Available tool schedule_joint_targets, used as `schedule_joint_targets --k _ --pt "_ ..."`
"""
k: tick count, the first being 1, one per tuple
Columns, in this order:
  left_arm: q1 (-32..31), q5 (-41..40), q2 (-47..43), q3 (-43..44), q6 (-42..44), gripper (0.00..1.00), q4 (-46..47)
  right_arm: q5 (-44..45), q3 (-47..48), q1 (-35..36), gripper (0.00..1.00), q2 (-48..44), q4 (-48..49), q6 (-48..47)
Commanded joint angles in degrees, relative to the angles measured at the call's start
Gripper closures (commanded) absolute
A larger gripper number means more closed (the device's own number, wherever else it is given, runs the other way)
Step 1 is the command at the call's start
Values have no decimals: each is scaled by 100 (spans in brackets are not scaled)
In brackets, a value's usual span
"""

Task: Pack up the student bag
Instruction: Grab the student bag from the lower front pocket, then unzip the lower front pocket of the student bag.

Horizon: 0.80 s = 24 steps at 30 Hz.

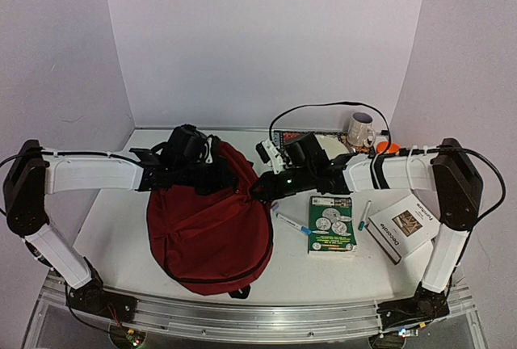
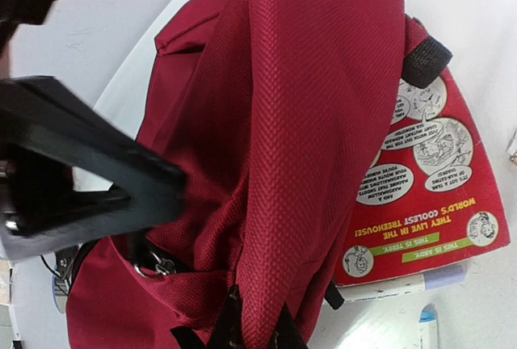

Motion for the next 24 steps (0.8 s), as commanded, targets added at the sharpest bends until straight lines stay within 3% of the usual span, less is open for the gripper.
schedule_joint_targets --k 1,8,24 --pt "-1 -262 -497 -167 166 100 270 452 19 -8 100 -490 434 74" --pt "6 -513 -840 -567 238 100 191 633 12 -27 100 -522 435 150" --pt "136 -2288 -1371 -1366 500 100 -858 96 -26 -347 100 -604 460 237"
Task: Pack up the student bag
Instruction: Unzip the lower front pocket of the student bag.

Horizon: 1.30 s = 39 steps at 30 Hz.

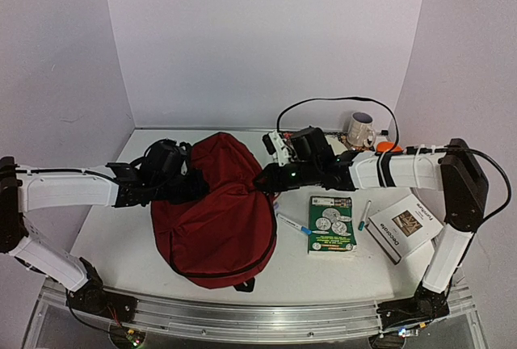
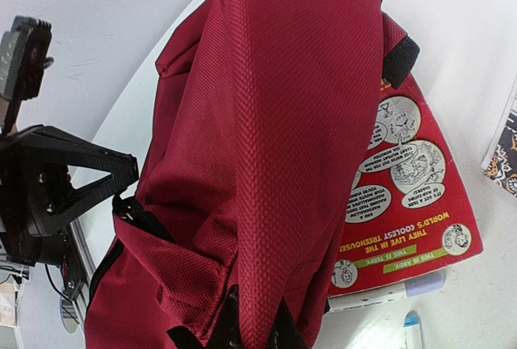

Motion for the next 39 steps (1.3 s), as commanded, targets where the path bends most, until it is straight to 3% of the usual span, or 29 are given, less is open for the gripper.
schedule_joint_targets --k 1,6,16,23,25,31,35,39 --pt "118 -971 -344 -319 72 100 -635 -126 8 -255 100 -396 347 65" --pt "201 -1499 -588 -792 -168 100 -1005 -214 5 -358 100 -447 348 50" --pt "528 -1770 -1049 -1663 -1088 100 -1426 -298 -2 -568 100 -452 348 59" --pt "584 -1465 -1091 -1491 -438 98 -1292 -695 272 -583 100 -87 266 51" --pt "584 -1309 -1157 -1317 -83 92 -1225 -776 369 -582 100 33 204 36" --pt "584 -922 -1190 -562 977 47 -1290 -834 655 -580 95 260 -20 -125" --pt "584 -692 -847 -136 1496 28 -1324 -842 801 -585 92 367 -148 -217" --pt "584 -546 -314 268 1923 18 -1399 -866 847 -580 91 413 -189 -255"
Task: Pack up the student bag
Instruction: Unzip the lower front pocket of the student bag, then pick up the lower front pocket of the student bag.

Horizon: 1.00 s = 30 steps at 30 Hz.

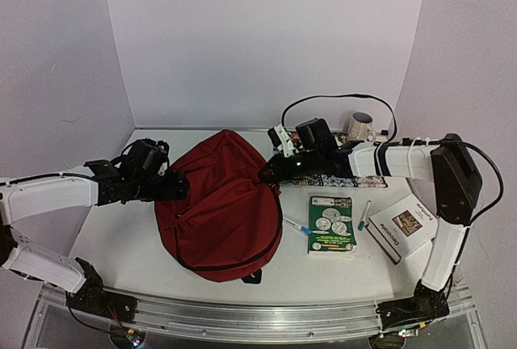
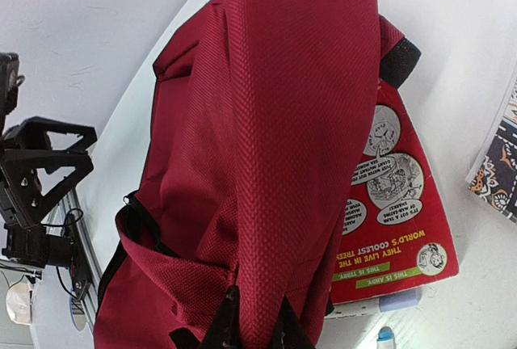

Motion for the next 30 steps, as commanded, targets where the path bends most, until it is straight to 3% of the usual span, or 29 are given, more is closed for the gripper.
schedule_joint_targets --k 1,7,17,23,30 --pt "19 302 576 544 881 16 -102 -108 353 -26 91 34 135 -157" --pt "-8 893 1079 797 1311 4 -135 -147 410 -28 91 56 92 -193" --pt "-775 1326 1326 875 1908 0 -147 -314 534 -27 92 216 83 -155" --pt "-860 252 1624 1081 1848 1 -153 -368 548 -28 92 228 84 -142" --pt "-859 -374 2019 1321 1879 0 -143 -404 510 -15 92 244 98 -133"
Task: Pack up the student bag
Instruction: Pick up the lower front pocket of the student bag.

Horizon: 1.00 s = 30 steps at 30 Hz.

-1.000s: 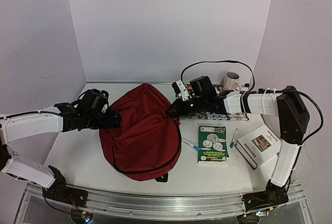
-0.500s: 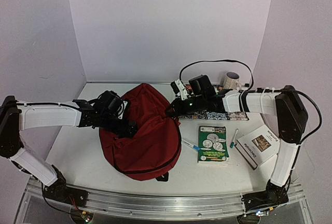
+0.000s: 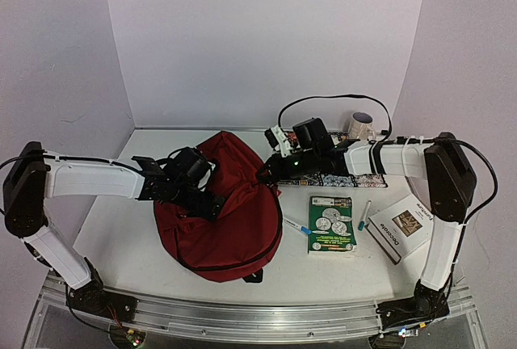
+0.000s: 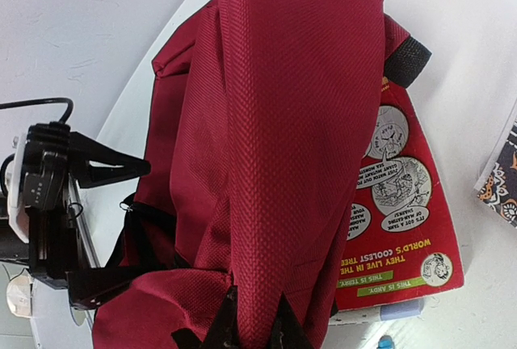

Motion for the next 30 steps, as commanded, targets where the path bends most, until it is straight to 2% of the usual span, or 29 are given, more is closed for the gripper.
schedule_joint_targets --k 1,10,12,14,17,22,25,30 --pt "10 -710 298 384 26 1 46 -221 273 -4 92 3 207 -23" --pt "-101 -163 788 559 223 1 509 -324 278 46 92 31 243 -32" --pt "-105 -368 821 521 206 1 604 -358 279 63 92 31 251 -32" --pt "-96 -1008 879 537 54 2 624 -379 278 67 92 29 258 -34" --pt "-15 -1947 893 604 -226 12 576 -396 248 68 92 10 259 -49" --pt "97 -2666 638 551 -491 33 572 -407 205 68 92 -22 259 -67" --pt "157 -2871 458 511 -512 43 576 -404 180 69 92 -39 259 -67" --pt "198 -2674 164 441 -382 58 590 -397 168 74 92 -47 258 -68"
